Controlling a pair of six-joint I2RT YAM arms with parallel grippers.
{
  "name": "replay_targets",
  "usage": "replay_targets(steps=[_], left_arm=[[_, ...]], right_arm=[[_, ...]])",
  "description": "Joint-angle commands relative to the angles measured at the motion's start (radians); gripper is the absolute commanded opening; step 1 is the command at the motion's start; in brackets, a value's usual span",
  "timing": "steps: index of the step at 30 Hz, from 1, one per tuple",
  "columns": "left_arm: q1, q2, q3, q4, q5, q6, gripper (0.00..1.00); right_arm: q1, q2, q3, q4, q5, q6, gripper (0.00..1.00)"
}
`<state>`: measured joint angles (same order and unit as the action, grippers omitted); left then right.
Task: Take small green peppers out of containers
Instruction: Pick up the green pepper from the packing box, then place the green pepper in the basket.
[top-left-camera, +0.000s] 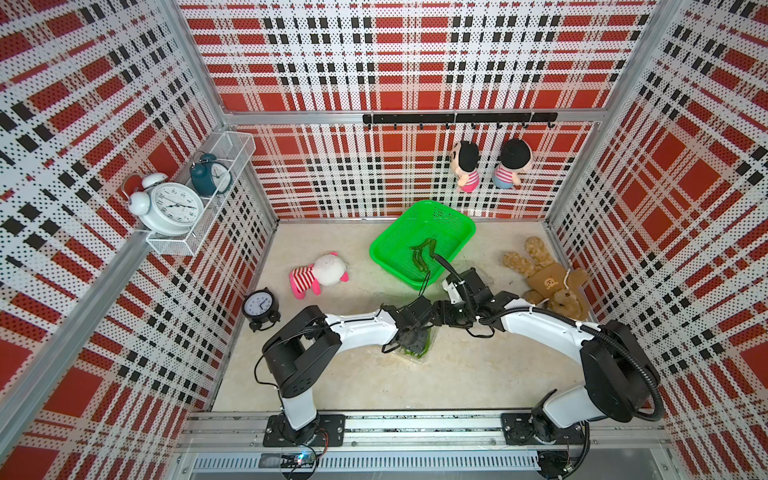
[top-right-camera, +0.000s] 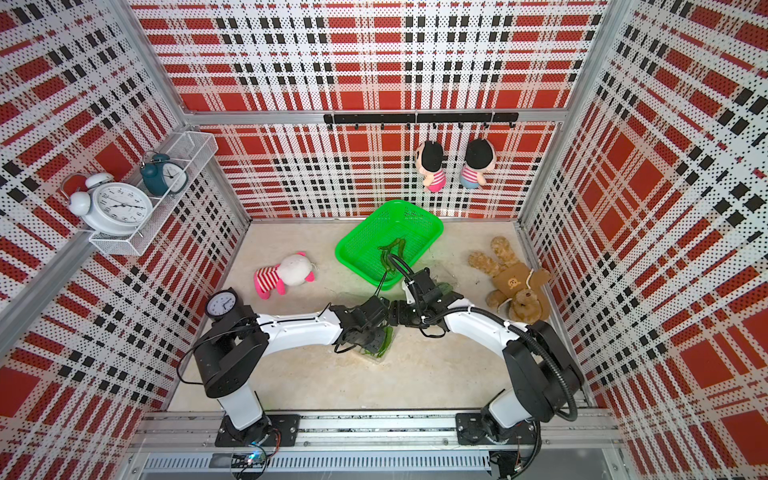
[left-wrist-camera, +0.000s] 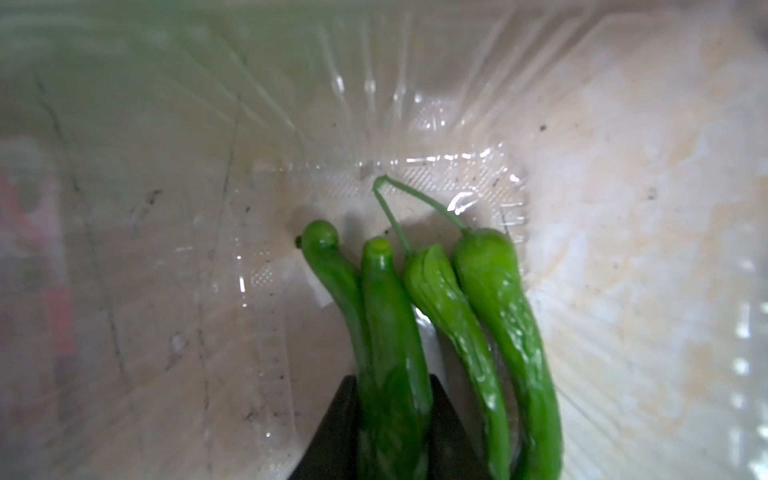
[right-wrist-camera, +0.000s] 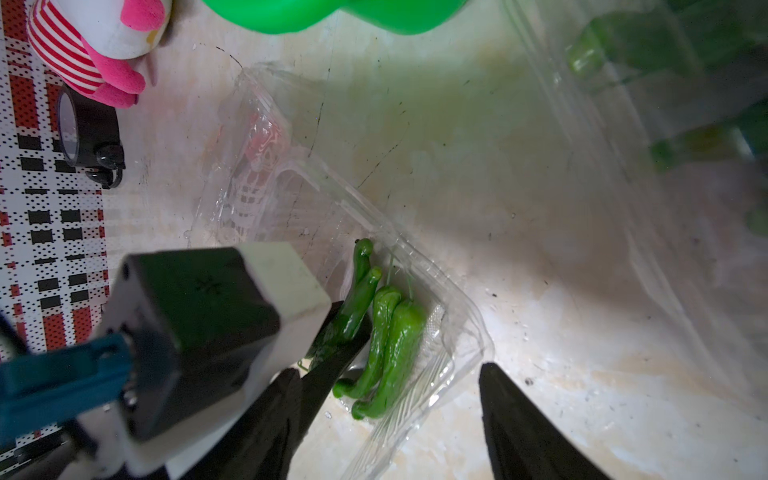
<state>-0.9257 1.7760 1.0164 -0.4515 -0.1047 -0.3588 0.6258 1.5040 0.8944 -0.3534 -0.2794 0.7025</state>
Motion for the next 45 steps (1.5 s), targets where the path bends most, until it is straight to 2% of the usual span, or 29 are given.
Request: replay_targets(steps=[1,7,17,23,28,31,35,41,45], left_arm=[[-0.011,0.006,0.029,-0.019,0.010,0.006,0.15],[-0.003,-0.031,0.079,-0.095,-0.013,0.014,0.10],[0.041,-0.122,0.179,-0.223,-0.056,0.027,0.10],[0.087,-0.170,0.257,-0.278,-0.075,0.038,0.10],[0.166,-0.168,0.360,-0.285,-0.086,0.080,0.10],[0.232,-0.113,0.456,-0.247,-0.060,0.112,0.10],[0.288,0.031,0.635,-0.183,-0.030,0.146,0.10],[0.325,0.323,0.908,-0.121,0.003,0.153,0.10],[0.340,0.468,1.004,-0.085,0.017,0.137,0.10]], right_arm=[[0.005,-0.008,-0.008,0.001,0.003,-0.006,0.71],[0.005,-0.005,0.001,0.003,0.005,-0.011,0.71],[0.005,0.001,0.010,0.011,0.002,-0.009,0.71],[0.003,-0.024,0.009,0.031,0.006,-0.005,0.71],[0.002,-0.031,0.000,0.052,0.003,0.007,0.71],[0.002,-0.021,-0.010,0.065,-0.011,0.013,0.71],[0.002,-0.023,-0.021,0.070,-0.017,0.020,0.71],[0.002,-0.036,-0.038,0.053,-0.012,0.027,0.72],[0.003,-0.044,-0.038,0.034,-0.002,0.022,0.71]])
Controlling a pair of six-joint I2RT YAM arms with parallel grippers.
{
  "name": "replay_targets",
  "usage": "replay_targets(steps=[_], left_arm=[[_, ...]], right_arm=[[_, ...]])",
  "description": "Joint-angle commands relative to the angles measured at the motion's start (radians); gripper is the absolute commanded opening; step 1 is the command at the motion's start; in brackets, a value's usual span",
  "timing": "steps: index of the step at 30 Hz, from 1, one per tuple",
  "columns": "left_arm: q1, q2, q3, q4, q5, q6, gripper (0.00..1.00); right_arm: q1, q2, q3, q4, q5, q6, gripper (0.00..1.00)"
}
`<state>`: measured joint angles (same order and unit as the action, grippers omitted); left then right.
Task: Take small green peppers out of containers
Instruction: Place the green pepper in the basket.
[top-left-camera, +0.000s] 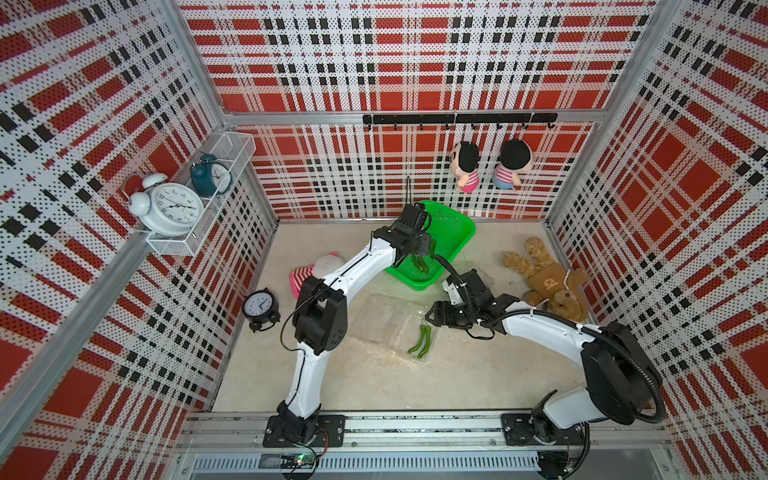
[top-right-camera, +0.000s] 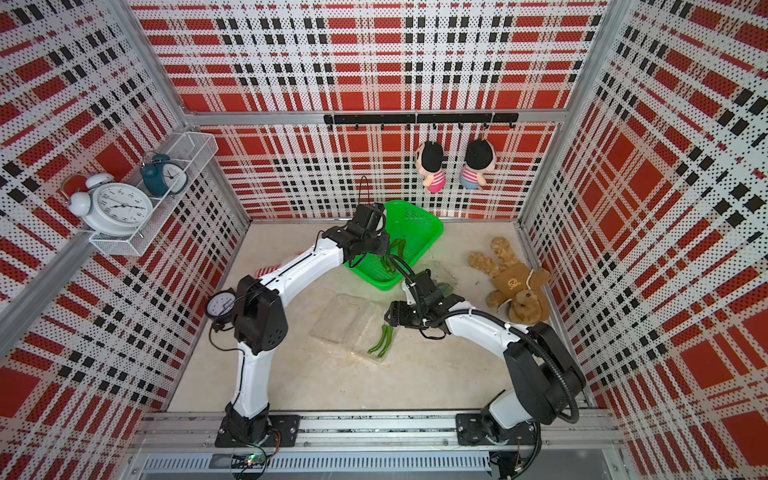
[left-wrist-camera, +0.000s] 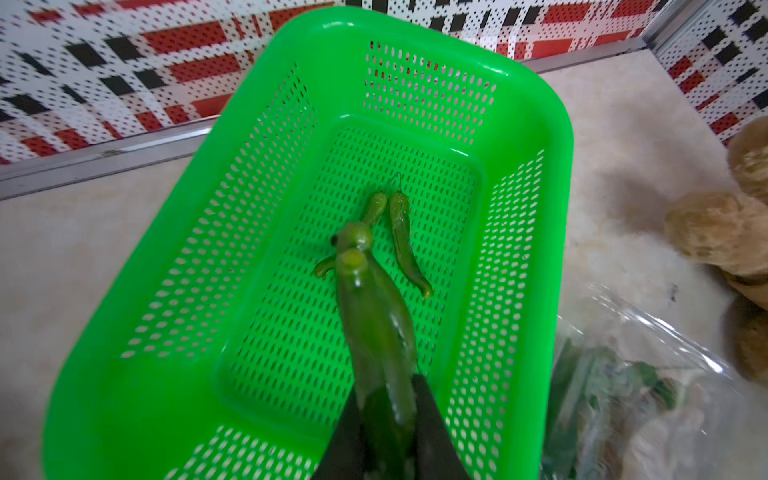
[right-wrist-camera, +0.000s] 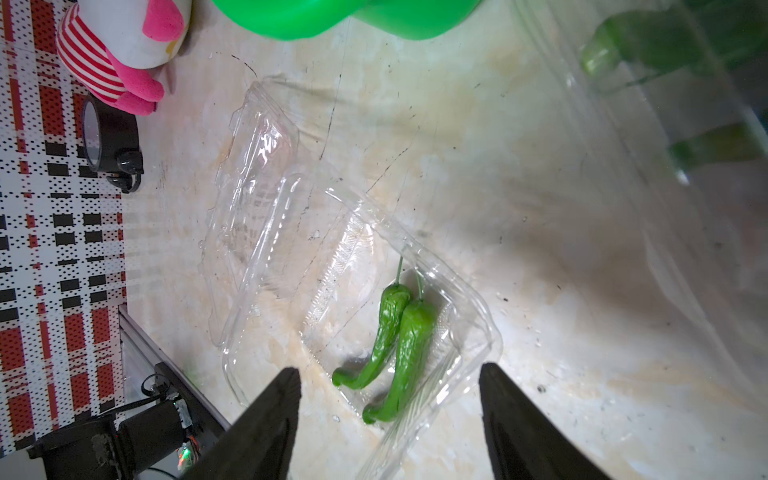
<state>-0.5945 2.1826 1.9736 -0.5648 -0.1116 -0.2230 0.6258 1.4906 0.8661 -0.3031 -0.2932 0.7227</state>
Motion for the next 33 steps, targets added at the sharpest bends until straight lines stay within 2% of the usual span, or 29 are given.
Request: replay_targets(steps=[1,9,11,14,18,22,24,28,30,33], left_arm=[[0.014,0.091,0.059,0.032,0.026,-0.003,0.10],[0.046,0.160,-0.018,0.105,0.001,-0.021,0.13],[0.051,0.164,-0.043,0.118,-0.001,-0.022,0.18],[0.052,0.172,-0.058,0.123,-0.001,-0.022,0.41],[0.039,0.133,-0.025,0.082,-0.051,-0.002,0.97],[-0.018,0.051,0.127,-0.100,-0.132,0.060,0.98],[-0.051,-0.018,0.138,-0.182,-0.162,0.071,0.99],[-0.118,-0.220,-0.044,-0.227,-0.165,0.022,0.99],[-0.140,-0.307,-0.140,-0.232,-0.127,-0.027,0.99],[-0.185,-0.423,-0.287,-0.233,-0.046,-0.096,0.94]], right_arm=[[0.002,-0.033,-0.010,-0.021,0.015,0.000,0.72],[0.002,-0.035,-0.009,-0.050,0.031,-0.014,0.72],[0.002,-0.028,-0.006,-0.052,0.029,-0.018,0.71],[0.002,-0.013,0.006,-0.055,0.022,-0.028,0.72],[0.002,-0.007,0.022,-0.065,0.025,-0.038,0.71],[0.002,-0.026,0.025,-0.064,0.038,-0.036,0.71],[0.000,-0.038,0.022,-0.055,0.044,-0.033,0.72],[-0.009,-0.041,0.017,-0.025,0.048,-0.033,0.72],[-0.019,-0.041,0.016,-0.009,0.043,-0.032,0.72],[-0.029,-0.049,0.014,0.007,0.040,-0.025,0.72]])
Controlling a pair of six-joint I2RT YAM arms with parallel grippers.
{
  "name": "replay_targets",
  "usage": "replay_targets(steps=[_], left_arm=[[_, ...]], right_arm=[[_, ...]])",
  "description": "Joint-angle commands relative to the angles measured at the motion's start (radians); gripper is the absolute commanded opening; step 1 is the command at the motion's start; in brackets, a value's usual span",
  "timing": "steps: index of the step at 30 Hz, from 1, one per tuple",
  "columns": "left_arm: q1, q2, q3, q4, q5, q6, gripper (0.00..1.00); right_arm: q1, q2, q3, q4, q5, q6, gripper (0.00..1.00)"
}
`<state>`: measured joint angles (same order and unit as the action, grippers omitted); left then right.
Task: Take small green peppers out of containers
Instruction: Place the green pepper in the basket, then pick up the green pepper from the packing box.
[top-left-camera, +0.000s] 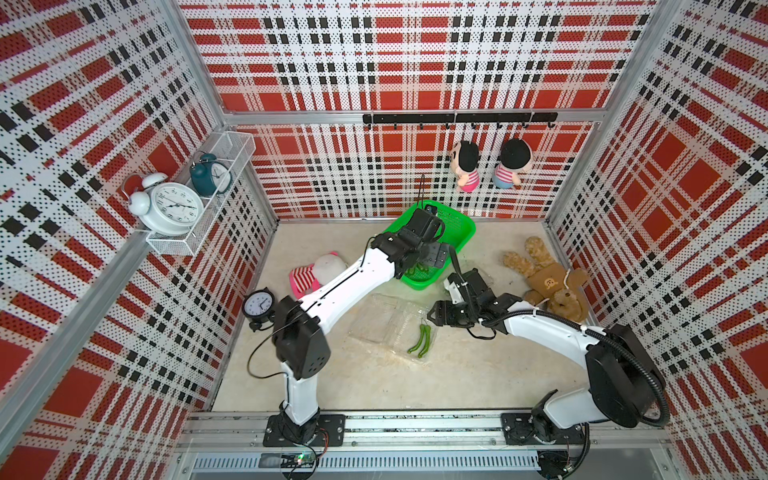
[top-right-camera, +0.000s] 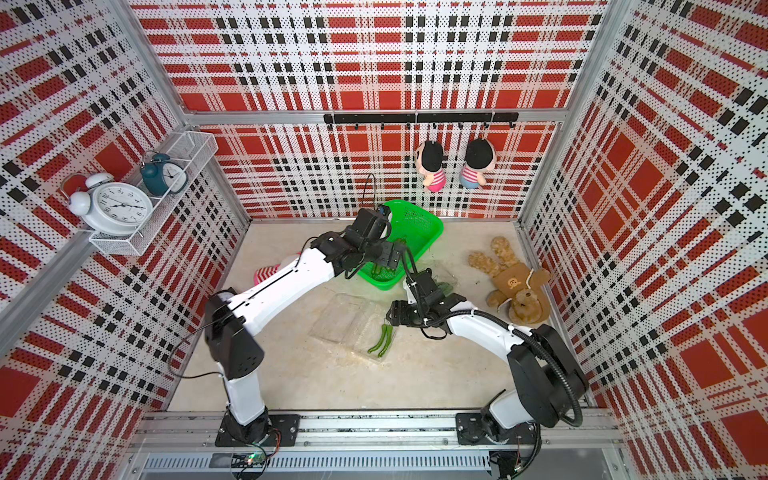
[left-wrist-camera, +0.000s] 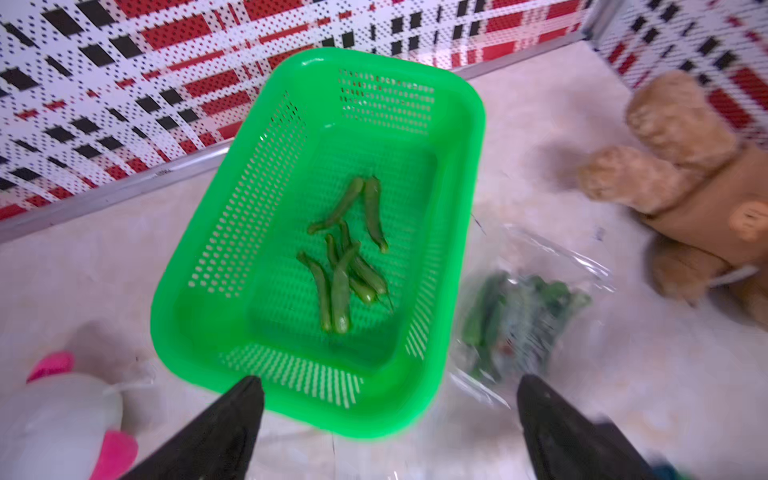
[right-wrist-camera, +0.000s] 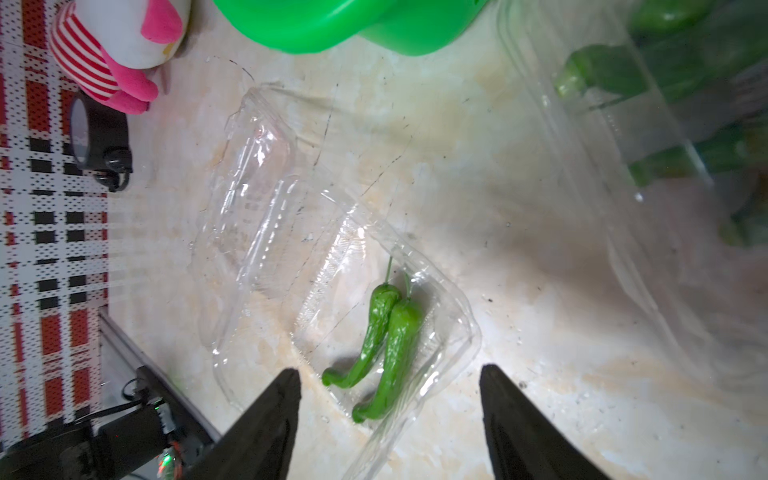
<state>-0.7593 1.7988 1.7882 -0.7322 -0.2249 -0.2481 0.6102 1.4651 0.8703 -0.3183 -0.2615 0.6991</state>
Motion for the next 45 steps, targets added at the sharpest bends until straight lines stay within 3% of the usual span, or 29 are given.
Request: replay_targets(steps=[1,7,12,17,22,28,45], left_arm=[[-0.042,-0.076,-0.150,-0.064,0.090,-0.093,0.92],[-0.158,-0.259,-0.487,0.003,0.141,-0.222,0.87],[-0.150,-0.382,-0.708,0.110,0.159,-0.313,0.83],[-0.132,-0.388,-0.828,0.207,0.193,-0.311,0.83],[-0.138,-0.322,-0.863,0.288,0.227,-0.279,0.82],[-0.150,-0.229,-0.862,0.326,0.254,-0.237,0.73],[-0.153,-0.120,-0.842,0.289,0.103,-0.178,0.46]], right_arm=[[-0.016,-0.029,0.010,0.025,0.008,0.000,0.72],[-0.026,-0.060,-0.012,0.041,0.009,0.007,0.72],[-0.031,-0.085,-0.037,0.040,0.003,0.014,0.72],[-0.033,-0.108,-0.059,0.034,0.010,0.020,0.72],[-0.033,-0.108,-0.065,0.029,-0.001,0.020,0.72],[-0.033,-0.115,-0.082,0.015,-0.003,0.018,0.72],[-0.033,-0.101,-0.081,-0.002,-0.014,0.001,0.72]])
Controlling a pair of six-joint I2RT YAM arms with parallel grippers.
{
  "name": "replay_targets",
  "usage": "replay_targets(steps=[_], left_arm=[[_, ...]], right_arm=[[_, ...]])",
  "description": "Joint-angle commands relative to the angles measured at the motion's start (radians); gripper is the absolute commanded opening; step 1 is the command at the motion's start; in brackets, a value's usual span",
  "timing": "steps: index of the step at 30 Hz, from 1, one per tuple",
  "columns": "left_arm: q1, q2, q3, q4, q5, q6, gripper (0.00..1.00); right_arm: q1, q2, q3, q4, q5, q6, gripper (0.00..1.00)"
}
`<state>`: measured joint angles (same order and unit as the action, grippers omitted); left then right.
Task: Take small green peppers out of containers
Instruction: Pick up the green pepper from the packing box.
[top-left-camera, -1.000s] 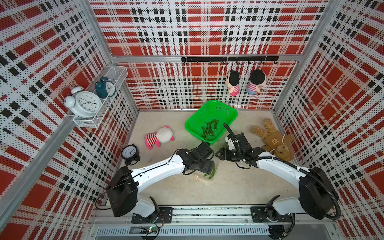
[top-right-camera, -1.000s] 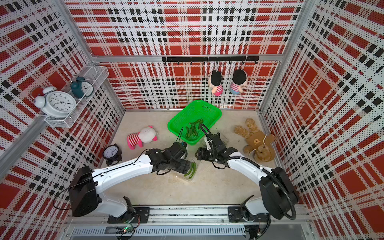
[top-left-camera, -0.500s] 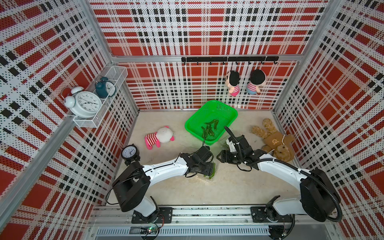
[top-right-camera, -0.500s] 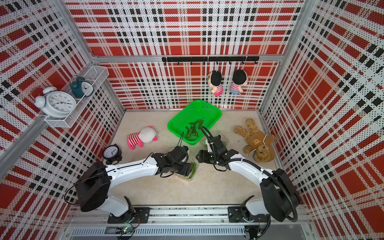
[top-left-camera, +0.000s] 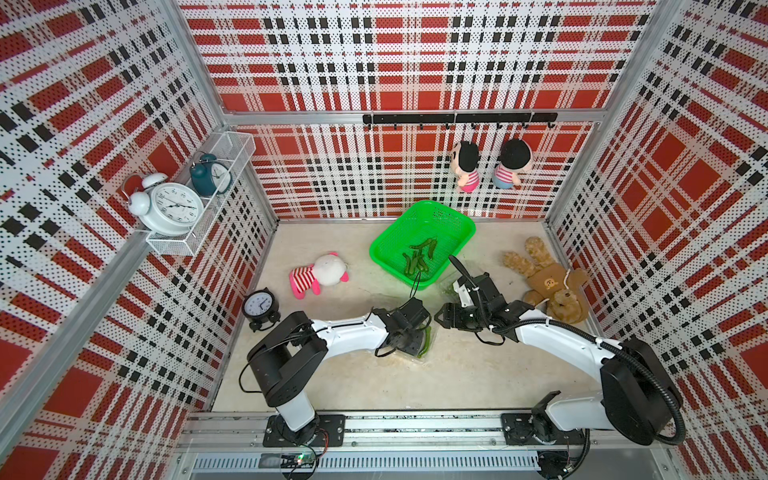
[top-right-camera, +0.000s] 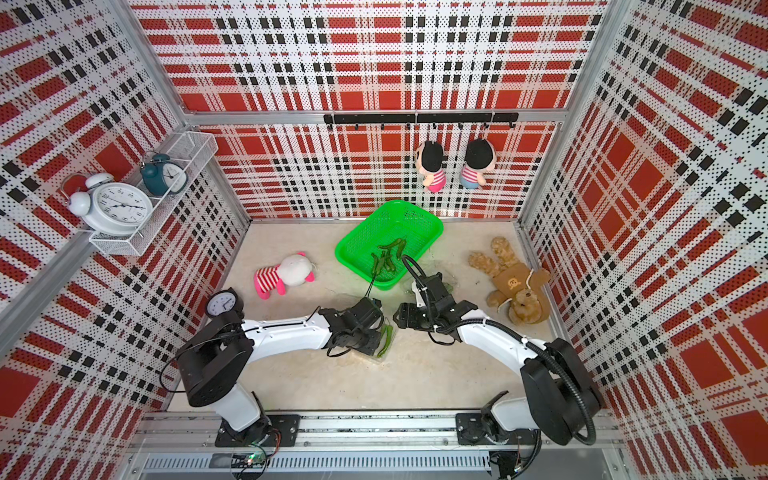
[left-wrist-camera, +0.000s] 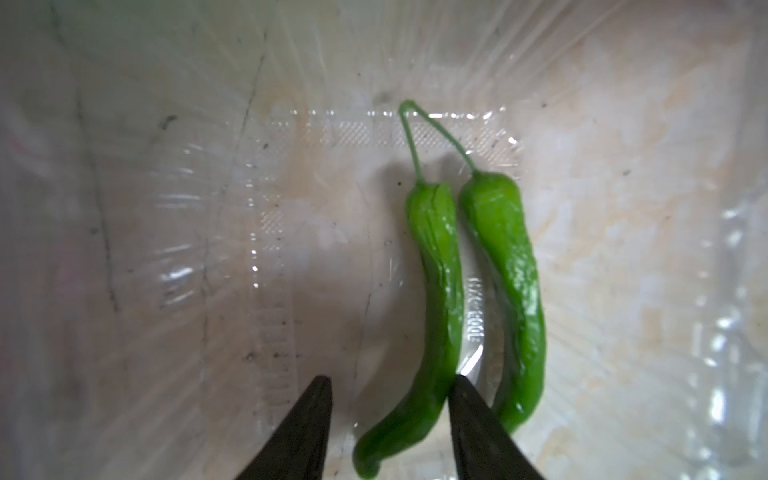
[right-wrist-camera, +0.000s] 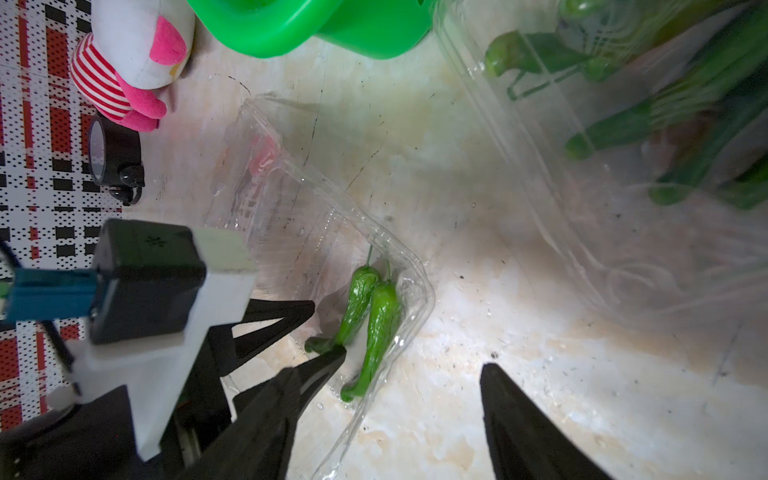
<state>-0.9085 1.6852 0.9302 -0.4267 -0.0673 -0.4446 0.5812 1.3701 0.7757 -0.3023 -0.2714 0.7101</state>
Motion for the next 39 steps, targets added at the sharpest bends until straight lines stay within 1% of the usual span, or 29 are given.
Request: replay_targets(steps=[1,6,11,12,16,18,21,28,30,35,39], left_arm=[[-0.003,-0.011,0.018,-0.024,-0.064,0.017,0.44],[0.004,-0.038,0.023,-0.043,-0.084,0.005,0.43],[-0.005,-0.056,0.066,-0.049,-0.070,-0.003,0.44],[-0.011,-0.056,0.078,-0.049,-0.061,0.002,0.45],[-0.027,-0.044,0.124,-0.049,-0.031,0.026,0.56],[-0.027,-0.030,0.138,-0.044,-0.014,0.035,0.60],[-0.027,0.003,0.144,-0.038,0.002,0.051,0.62],[-0.017,0.042,0.120,-0.007,0.021,0.072,0.62],[-0.011,0.049,0.113,0.004,0.027,0.099,0.61],[0.001,0.068,0.082,0.039,0.034,0.104,0.57],[0.003,0.081,0.065,0.063,0.050,0.111,0.49]], right_arm=[[-0.004,-0.002,0.017,-0.020,-0.005,-0.015,0.72],[-0.004,0.015,0.033,-0.027,-0.008,-0.030,0.72],[-0.004,0.027,0.044,-0.034,-0.012,-0.043,0.72],[-0.004,0.028,0.046,-0.035,-0.012,-0.047,0.72],[-0.004,0.028,0.046,-0.039,-0.012,-0.054,0.72],[-0.004,0.029,0.045,-0.041,-0.012,-0.058,0.72],[-0.004,0.024,0.043,-0.049,-0.010,-0.063,0.72],[-0.004,0.001,0.030,-0.057,0.005,-0.061,0.72],[-0.004,0.003,0.027,-0.057,0.005,-0.061,0.72],[-0.004,0.017,0.027,-0.049,-0.008,-0.061,0.72],[-0.004,0.027,0.030,-0.045,-0.014,-0.060,0.72]])
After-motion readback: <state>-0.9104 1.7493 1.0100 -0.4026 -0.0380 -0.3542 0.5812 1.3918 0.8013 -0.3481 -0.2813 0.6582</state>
